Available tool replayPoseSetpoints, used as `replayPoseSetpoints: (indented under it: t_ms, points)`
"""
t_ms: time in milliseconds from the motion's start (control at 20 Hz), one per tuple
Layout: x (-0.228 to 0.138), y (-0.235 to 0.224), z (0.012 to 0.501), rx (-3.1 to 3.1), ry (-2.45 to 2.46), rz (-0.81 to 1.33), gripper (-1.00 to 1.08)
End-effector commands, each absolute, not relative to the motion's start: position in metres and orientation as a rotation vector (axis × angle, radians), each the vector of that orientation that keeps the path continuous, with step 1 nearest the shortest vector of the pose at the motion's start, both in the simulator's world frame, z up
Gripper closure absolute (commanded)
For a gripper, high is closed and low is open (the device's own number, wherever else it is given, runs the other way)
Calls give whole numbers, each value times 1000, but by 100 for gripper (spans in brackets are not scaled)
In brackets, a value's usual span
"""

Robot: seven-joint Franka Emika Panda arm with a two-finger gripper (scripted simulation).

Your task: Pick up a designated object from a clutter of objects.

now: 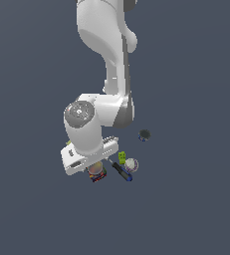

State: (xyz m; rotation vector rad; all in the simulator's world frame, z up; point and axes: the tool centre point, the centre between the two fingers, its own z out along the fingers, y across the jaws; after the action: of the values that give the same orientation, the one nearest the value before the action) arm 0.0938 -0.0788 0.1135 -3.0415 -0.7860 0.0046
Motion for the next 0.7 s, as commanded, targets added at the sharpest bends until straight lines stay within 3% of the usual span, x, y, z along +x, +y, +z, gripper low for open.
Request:
replayPoseSetpoints:
  t_ms: [0, 650]
  points:
    - [95, -80, 109, -3037, -804, 0, -92]
    - [94, -80, 72, -3037, -805, 1, -92]
